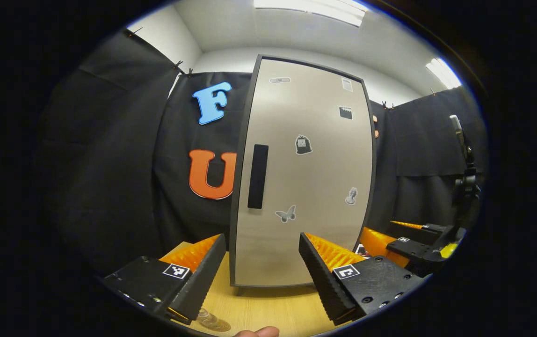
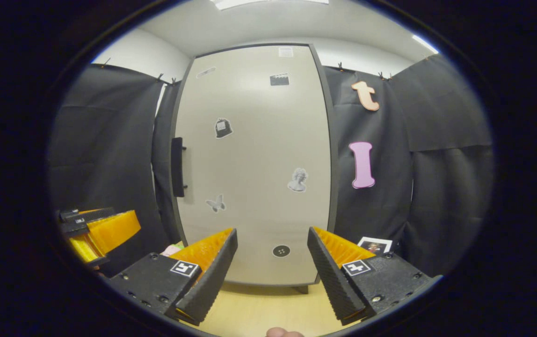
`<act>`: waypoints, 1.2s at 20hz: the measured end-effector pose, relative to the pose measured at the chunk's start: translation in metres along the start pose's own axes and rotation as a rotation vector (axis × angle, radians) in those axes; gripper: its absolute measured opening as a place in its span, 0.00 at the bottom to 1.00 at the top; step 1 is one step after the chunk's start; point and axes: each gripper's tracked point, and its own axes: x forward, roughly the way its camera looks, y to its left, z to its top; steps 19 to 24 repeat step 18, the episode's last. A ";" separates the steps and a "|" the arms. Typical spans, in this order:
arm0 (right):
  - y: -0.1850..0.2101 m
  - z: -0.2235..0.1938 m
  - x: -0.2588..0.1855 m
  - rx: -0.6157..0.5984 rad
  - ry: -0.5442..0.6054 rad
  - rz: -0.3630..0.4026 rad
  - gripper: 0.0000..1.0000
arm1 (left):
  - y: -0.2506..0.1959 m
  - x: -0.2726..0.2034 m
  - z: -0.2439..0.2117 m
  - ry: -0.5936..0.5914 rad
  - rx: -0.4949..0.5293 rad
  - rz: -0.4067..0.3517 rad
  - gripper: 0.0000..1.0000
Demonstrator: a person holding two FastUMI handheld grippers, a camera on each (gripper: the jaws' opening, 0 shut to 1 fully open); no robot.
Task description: Open the cabinet door with the right hand, grasp the bottle in the cabinet with the left hand and place it on the coaster, then close the cabinet door with the right hand.
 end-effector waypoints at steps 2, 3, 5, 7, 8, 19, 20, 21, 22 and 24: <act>-0.003 -0.004 0.001 0.012 0.014 -0.007 0.97 | -0.001 0.001 -0.002 0.000 0.015 0.004 0.95; -0.004 -0.006 0.002 0.019 0.019 -0.010 0.97 | -0.001 0.002 -0.001 -0.001 0.025 0.009 0.95; -0.005 -0.010 0.004 0.036 0.035 -0.008 0.97 | -0.002 0.006 -0.002 -0.002 0.039 0.007 0.95; -0.007 -0.013 0.006 0.042 0.048 -0.011 0.96 | -0.005 0.011 -0.003 -0.003 0.044 -0.003 0.95; -0.007 -0.013 0.006 0.043 0.051 -0.011 0.97 | -0.008 0.012 -0.003 -0.002 0.048 -0.010 0.95; 0.009 -0.023 0.010 0.026 0.094 0.011 0.97 | -0.017 0.007 -0.019 0.049 0.042 -0.071 0.95; 0.009 -0.023 0.010 0.026 0.094 0.011 0.97 | -0.017 0.007 -0.019 0.049 0.042 -0.071 0.95; 0.009 -0.023 0.010 0.026 0.094 0.011 0.97 | -0.017 0.007 -0.019 0.049 0.042 -0.071 0.95; 0.009 -0.023 0.010 0.026 0.094 0.011 0.97 | -0.017 0.007 -0.019 0.049 0.042 -0.071 0.95; 0.009 -0.023 0.010 0.026 0.094 0.011 0.97 | -0.017 0.007 -0.019 0.049 0.042 -0.071 0.95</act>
